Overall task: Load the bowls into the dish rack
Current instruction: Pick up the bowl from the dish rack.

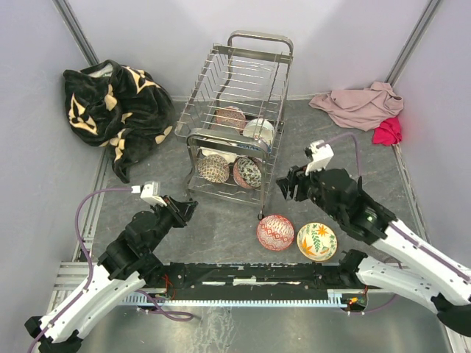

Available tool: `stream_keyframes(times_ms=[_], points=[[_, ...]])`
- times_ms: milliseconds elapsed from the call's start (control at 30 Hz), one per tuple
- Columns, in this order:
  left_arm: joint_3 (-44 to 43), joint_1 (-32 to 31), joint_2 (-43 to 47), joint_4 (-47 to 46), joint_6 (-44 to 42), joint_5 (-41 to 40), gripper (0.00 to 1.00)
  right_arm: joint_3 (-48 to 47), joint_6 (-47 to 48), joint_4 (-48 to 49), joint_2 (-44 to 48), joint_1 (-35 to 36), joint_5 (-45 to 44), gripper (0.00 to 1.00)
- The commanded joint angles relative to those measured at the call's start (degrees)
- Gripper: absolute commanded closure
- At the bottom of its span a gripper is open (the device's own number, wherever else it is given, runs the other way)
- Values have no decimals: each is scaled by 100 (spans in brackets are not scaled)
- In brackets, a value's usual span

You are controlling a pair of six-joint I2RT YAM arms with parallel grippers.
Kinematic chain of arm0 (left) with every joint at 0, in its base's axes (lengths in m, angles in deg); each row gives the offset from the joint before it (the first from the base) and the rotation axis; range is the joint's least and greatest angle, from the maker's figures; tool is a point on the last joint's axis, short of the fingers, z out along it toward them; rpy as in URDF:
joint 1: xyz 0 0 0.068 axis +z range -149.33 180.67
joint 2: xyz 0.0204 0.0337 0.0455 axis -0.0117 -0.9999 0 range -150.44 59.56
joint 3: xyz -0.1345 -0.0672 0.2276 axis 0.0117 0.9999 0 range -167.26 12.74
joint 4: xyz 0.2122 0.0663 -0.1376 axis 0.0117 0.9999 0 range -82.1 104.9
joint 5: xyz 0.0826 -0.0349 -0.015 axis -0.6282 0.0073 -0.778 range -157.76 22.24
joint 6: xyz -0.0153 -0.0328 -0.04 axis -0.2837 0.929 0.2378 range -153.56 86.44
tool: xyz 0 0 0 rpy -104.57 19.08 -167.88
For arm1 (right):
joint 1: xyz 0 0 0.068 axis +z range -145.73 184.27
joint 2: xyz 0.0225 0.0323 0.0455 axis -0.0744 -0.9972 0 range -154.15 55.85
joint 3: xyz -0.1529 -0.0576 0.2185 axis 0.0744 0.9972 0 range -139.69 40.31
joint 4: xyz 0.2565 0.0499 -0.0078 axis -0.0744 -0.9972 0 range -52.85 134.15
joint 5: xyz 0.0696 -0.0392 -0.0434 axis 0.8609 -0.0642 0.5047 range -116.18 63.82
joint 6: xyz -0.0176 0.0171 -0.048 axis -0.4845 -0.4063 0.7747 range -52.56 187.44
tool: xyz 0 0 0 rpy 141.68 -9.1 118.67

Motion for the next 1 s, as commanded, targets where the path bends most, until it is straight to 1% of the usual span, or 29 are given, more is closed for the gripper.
stream_keyframes(times_ms=[0, 100, 167, 200, 267, 467, 700, 967], points=[[-287, -17, 65, -198, 190, -129, 76, -345, -625, -168, -449, -808, 506, 35], [-272, -15, 114, -177, 207, -130, 76, -375, -970, 100, -865, -1614, 1563, 35], [-261, -15, 117, -160, 210, -120, 76, -391, -1130, 383, -1187, -1908, 2246, 36], [-262, -15, 122, -152, 214, -115, 76, -389, -1197, 558, -1326, -1960, 2649, 36], [-254, -15, 148, -135, 216, -120, 76, -415, -1254, 875, -1707, -1984, 3111, 37], [-216, -11, 188, -115, 223, -134, 75, -544, -1334, 1682, -2719, -1986, 4039, 41], [-176, -10, 161, -152, 234, -159, 75, -551, -1314, 2427, -3394, -1924, 4337, 42], [-176, -19, -8, -260, 208, -171, 74, -790, -727, 2535, -4066, -1403, 3935, 43]])
